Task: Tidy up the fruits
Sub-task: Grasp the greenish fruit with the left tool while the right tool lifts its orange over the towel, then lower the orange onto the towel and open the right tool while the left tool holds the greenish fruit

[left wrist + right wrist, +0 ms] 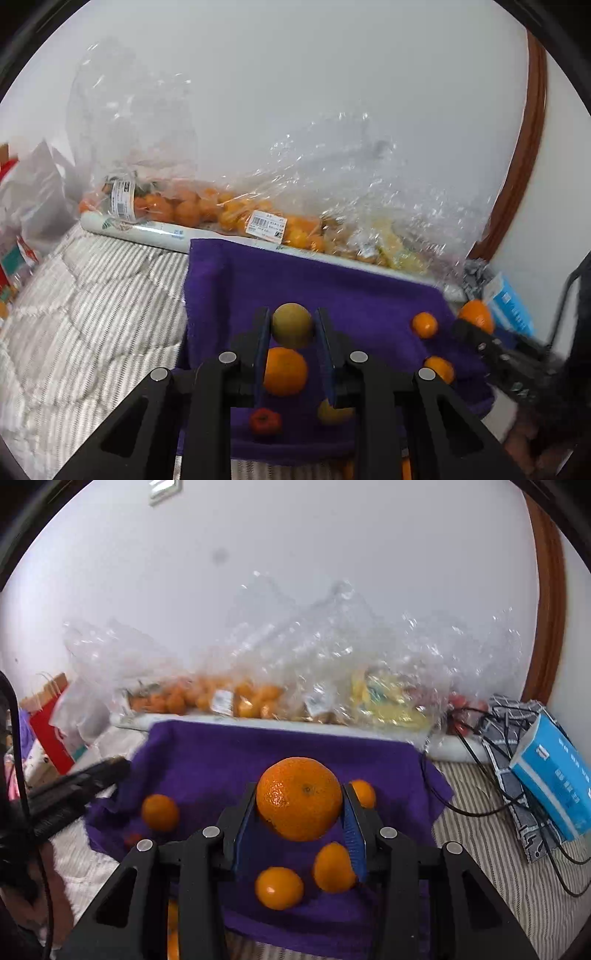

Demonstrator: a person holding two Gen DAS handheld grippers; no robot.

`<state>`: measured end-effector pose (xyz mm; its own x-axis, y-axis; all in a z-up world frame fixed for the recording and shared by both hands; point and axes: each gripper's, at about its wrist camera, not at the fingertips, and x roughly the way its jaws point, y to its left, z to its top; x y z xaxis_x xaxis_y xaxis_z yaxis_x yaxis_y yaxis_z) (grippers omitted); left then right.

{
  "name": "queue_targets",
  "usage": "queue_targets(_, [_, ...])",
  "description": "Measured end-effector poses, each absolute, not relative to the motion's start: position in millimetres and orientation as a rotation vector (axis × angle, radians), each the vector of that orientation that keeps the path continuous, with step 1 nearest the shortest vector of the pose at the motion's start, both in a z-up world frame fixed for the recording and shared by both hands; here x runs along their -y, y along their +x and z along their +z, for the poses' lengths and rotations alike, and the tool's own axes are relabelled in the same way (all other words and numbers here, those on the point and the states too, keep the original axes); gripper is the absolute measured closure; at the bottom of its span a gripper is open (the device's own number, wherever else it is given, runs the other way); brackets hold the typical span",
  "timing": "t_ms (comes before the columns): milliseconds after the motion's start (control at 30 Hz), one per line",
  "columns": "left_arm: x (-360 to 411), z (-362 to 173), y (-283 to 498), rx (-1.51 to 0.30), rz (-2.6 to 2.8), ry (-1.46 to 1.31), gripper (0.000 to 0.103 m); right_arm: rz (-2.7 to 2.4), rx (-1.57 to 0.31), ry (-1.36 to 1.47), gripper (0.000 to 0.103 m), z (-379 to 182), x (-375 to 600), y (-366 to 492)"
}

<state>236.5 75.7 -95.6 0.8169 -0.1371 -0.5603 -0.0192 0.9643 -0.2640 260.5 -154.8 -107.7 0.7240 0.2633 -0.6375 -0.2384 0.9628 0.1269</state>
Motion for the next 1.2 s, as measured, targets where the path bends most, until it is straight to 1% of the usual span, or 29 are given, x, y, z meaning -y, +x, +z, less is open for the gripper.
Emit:
queue_targets(300, [-76, -106, 240, -0.616, -0.073, -0.285, 0.080, 0.167, -0.655, 0.067, 0.060, -115, 186, 264])
queue_targets(467, [-70, -114, 245, -0.641, -0.061, -0.246, 0.080, 0.167, -0.687, 0.114, 0.060, -124, 192, 271])
queue_targets(1200, [-62, -125, 251, -0.681, -0.064, -0.216, 0.080, 0.201, -0.748, 0.059, 0.060, -144, 169, 272])
